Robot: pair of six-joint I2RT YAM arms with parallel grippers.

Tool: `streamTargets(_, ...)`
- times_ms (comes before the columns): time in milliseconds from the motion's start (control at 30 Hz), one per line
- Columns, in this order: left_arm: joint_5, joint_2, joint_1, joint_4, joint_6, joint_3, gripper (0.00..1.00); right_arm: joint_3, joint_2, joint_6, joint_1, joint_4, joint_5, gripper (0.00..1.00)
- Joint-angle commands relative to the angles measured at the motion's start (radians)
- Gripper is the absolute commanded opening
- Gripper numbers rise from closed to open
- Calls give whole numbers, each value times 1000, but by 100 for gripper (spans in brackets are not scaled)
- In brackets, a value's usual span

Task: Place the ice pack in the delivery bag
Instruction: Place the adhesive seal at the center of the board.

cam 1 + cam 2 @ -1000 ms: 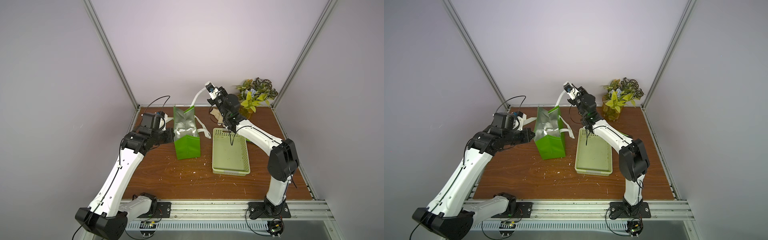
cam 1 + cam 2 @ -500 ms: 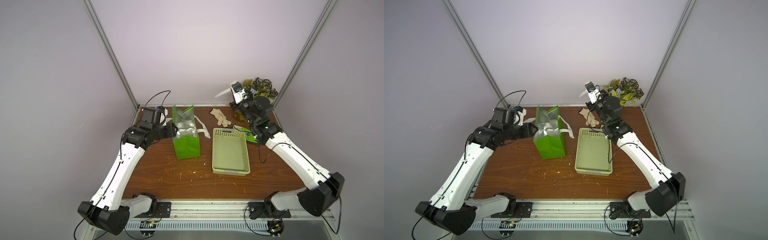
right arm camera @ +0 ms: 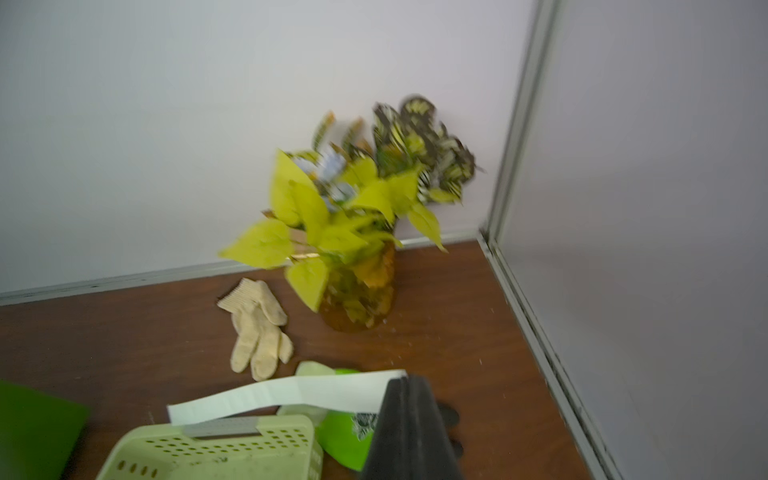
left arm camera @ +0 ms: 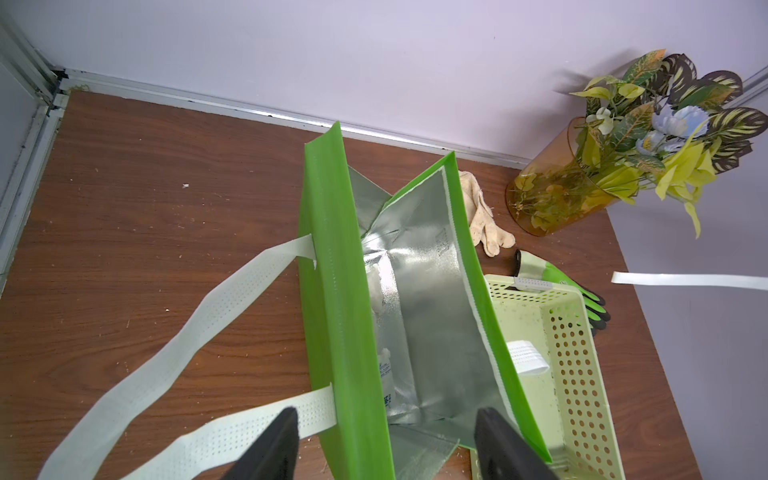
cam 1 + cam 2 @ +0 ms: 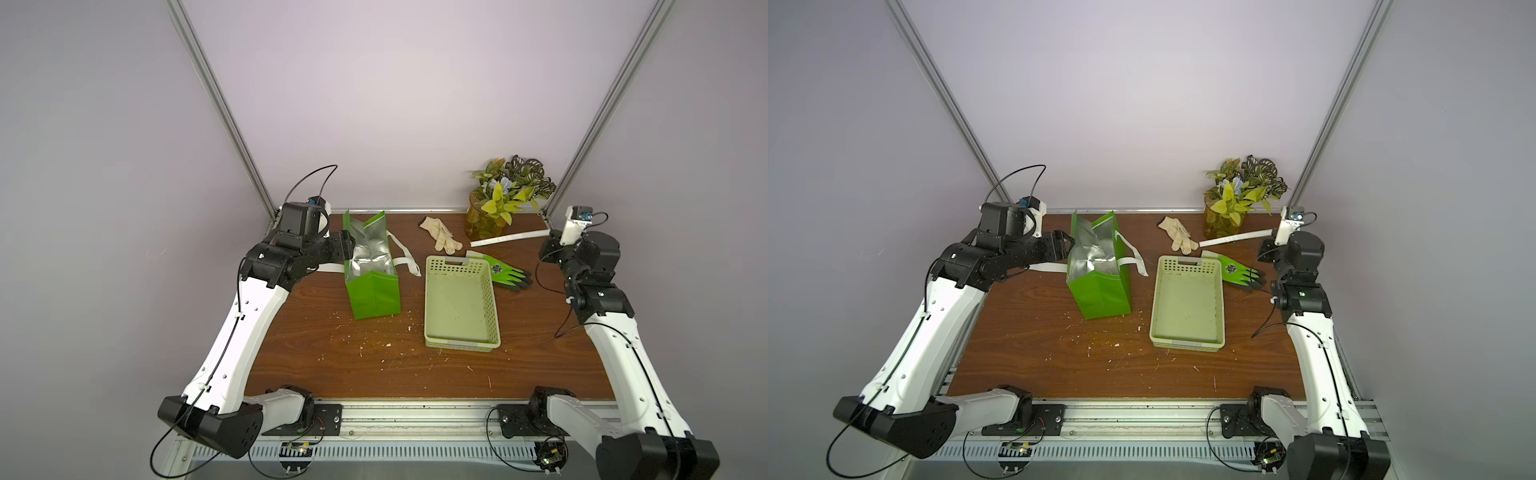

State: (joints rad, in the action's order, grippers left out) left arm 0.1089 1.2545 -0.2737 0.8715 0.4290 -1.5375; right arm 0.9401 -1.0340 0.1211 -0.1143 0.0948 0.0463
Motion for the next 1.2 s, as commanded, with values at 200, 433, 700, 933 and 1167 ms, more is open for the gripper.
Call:
streamTargets(200,-17,-7,8,1,-9,0,71,-275,-66,249,-111,-230,38,0)
streamTargets(433,-17,-4,10,0,-7,5,71,-374,-73,221,-138,-272,214,0)
streamTargets(700,-23,1,10,1,-10,-5,78,-359,-110,207,-147,-272,29,29)
streamTargets(933,-76,-16,9,1,-19,-37,92,-191,-53,97,-145,-138,-5,83)
streamTargets(1167,-7,33,78,2,-59,-134,99,-15,-74,9,-39,-1,-73,99)
